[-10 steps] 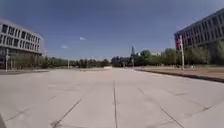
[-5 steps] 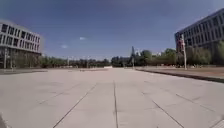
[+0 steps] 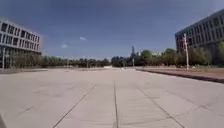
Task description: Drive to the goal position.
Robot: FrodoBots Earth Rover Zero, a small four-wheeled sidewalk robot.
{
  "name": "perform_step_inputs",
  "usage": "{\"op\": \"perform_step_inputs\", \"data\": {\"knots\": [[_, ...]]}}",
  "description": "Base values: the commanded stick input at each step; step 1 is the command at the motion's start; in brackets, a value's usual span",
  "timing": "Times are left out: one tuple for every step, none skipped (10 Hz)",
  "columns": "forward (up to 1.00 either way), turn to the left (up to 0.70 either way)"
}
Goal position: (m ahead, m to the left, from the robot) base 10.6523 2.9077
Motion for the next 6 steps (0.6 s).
{"op": "perform_step_inputs", "data": {"knots": [[0.70, 0.01], [0.70, 0.01], [0.70, 0.01], [0.70, 0.01], [0.70, 0.01], [0.70, 0.01]]}}
